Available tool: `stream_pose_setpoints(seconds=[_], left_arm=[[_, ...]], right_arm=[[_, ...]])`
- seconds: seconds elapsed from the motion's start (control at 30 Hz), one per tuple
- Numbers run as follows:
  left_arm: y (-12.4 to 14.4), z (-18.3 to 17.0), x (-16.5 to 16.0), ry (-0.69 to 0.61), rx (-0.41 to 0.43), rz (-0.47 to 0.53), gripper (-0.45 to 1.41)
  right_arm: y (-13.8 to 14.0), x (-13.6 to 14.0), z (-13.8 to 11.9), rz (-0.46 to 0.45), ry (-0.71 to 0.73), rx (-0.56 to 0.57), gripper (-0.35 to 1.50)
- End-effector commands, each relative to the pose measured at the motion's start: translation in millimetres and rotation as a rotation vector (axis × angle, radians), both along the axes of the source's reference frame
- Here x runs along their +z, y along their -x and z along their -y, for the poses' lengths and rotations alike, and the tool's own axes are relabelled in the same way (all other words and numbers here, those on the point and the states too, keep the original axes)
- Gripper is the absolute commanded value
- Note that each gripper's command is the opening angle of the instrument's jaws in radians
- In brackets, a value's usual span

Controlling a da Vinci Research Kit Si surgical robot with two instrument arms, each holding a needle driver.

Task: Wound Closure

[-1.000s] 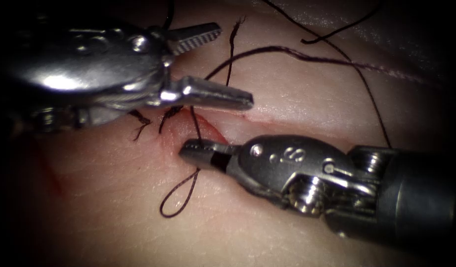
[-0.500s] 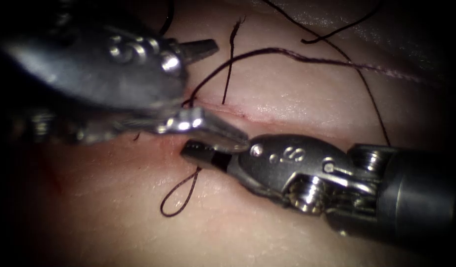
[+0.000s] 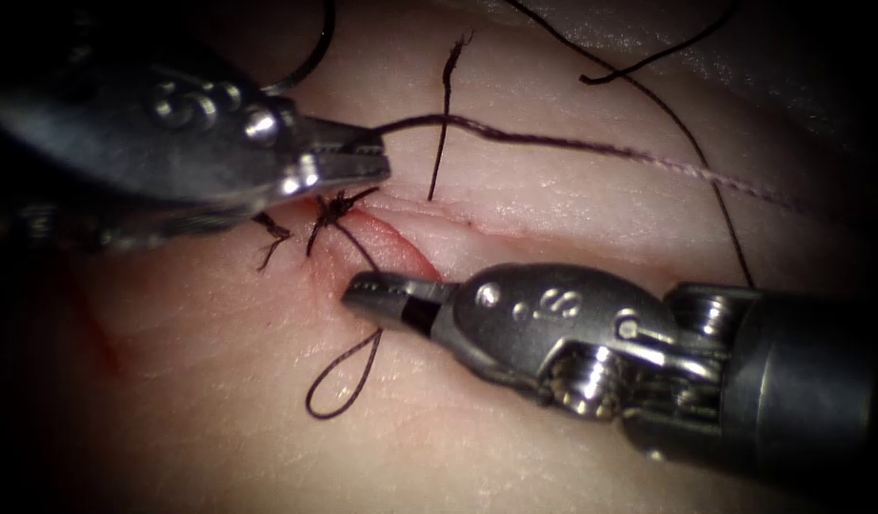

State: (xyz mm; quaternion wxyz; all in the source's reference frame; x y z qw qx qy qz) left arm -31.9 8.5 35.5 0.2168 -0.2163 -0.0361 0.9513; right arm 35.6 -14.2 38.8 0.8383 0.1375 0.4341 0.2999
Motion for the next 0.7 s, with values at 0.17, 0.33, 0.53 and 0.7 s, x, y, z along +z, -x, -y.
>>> stream_pose_setpoints(seconds=[0.17, 0.33, 0.53, 0.7], left_arm=[[-2.1, 1.5, 0.7, -0.003, 0.049, -0.039, -0.45], [-3.9, 2.6, 0.5, 0.011, 0.075, -0.041, -0.45], [-6.3, 4.0, 0.7, 0.065, 0.095, -0.032, -0.45], [-7.8, 4.0, 0.8, 0.101, 0.068, -0.004, -0.45]], right_arm=[[0.1, -0.7, -0.9, -0.006, -0.009, 0.007, -0.35], [1.4, -2.2, -1.9, -0.028, -0.023, 0.018, -0.35], [2.1, -4.5, -2.6, -0.078, -0.041, 0.010, 0.32], [2.5, -5.8, -3.4, -0.233, -0.101, -0.008, 1.47]])
